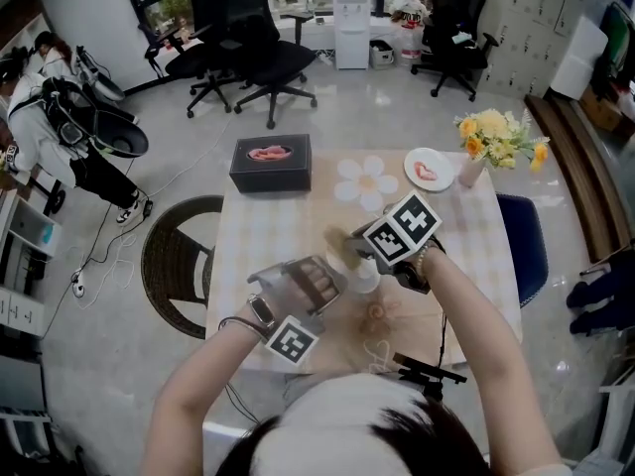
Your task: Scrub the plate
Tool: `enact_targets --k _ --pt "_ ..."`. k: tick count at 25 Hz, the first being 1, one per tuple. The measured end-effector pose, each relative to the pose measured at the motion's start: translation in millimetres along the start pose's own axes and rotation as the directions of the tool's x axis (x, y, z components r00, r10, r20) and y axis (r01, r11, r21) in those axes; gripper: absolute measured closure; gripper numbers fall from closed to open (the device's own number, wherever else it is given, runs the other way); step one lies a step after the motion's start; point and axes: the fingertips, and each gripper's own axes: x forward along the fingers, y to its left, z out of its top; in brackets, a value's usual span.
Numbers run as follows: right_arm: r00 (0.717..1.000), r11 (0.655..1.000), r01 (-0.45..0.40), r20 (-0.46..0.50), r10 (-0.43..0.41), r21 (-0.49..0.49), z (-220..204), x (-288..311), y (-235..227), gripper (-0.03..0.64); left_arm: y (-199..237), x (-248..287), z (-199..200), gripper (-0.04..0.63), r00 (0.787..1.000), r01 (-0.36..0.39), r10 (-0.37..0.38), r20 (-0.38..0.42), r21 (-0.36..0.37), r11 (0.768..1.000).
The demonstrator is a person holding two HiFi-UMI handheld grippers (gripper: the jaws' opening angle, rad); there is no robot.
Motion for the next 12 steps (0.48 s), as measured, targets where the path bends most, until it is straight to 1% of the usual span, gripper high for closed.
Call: enact_targets --k 2,4,12 --pt "1.0 1.0 0.026 -0.008 -0.026 0.004 -2 1 -8 0.584 0 -1 0 0.578 1.0 -0.001 0.001 0.003 -0.002 1.0" --pt "0.999 0.999 0.035 -0.009 -0.035 0.017 -3 4 -13 0.584 1 -1 1 0.578 1.0 0.0 0.0 0.005 -0.008 1.0" --pt "0.993 0.993 0.11 -0.037 -0.108 0.05 -16 9 -40 0.584 -1 -1 2 0.577 1.0 0.007 -0.007 0.008 0.001 1.0"
